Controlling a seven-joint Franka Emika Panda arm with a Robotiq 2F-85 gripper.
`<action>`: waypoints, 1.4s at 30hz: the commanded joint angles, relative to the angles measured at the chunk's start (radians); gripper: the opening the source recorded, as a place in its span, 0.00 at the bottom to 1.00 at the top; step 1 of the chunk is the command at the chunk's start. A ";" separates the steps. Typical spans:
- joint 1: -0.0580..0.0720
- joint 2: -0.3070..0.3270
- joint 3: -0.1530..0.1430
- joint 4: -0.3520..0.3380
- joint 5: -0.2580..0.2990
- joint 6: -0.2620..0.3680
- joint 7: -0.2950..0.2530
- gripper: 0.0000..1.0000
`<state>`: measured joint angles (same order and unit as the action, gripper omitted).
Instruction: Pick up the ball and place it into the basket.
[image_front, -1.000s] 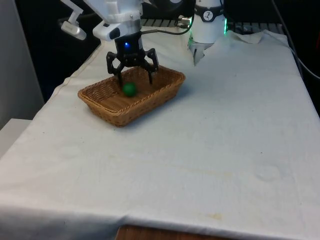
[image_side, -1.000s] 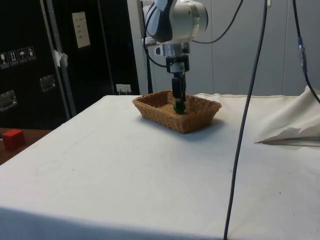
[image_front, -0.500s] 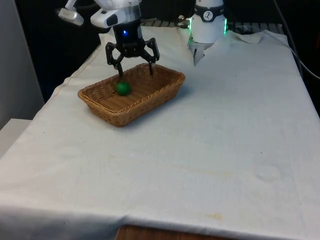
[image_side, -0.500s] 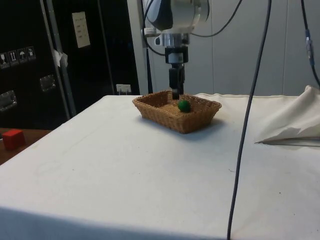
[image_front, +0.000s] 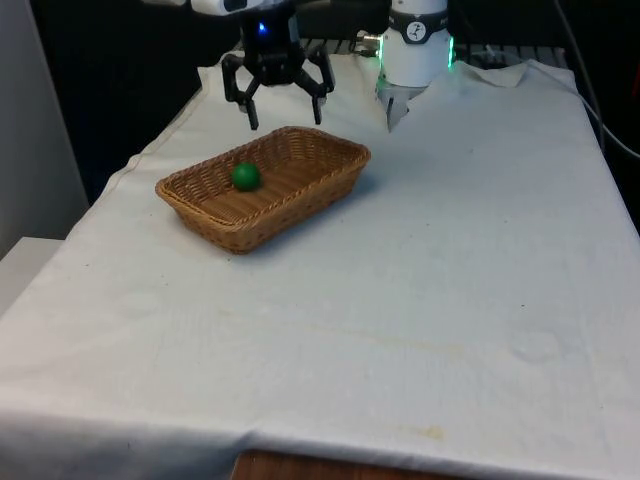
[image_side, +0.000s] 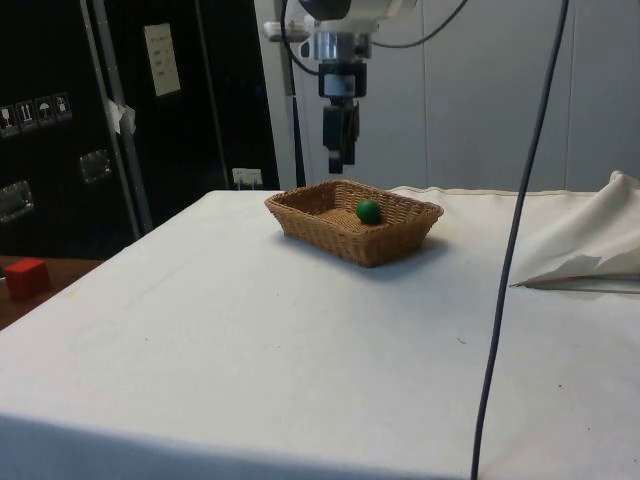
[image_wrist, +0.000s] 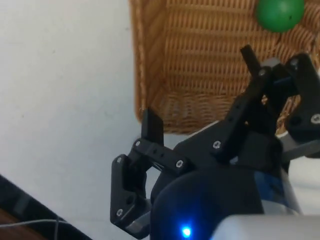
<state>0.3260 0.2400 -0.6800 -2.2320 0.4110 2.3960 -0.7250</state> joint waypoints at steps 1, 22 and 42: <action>0.012 -0.007 -0.006 -0.005 -0.021 0.004 0.025 1.00; 0.027 -0.057 0.114 0.003 -0.130 -0.002 0.223 1.00; 0.030 -0.005 0.167 0.071 -0.141 -0.026 0.340 1.00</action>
<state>0.3500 0.2280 -0.5100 -2.1680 0.2840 2.3760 -0.4040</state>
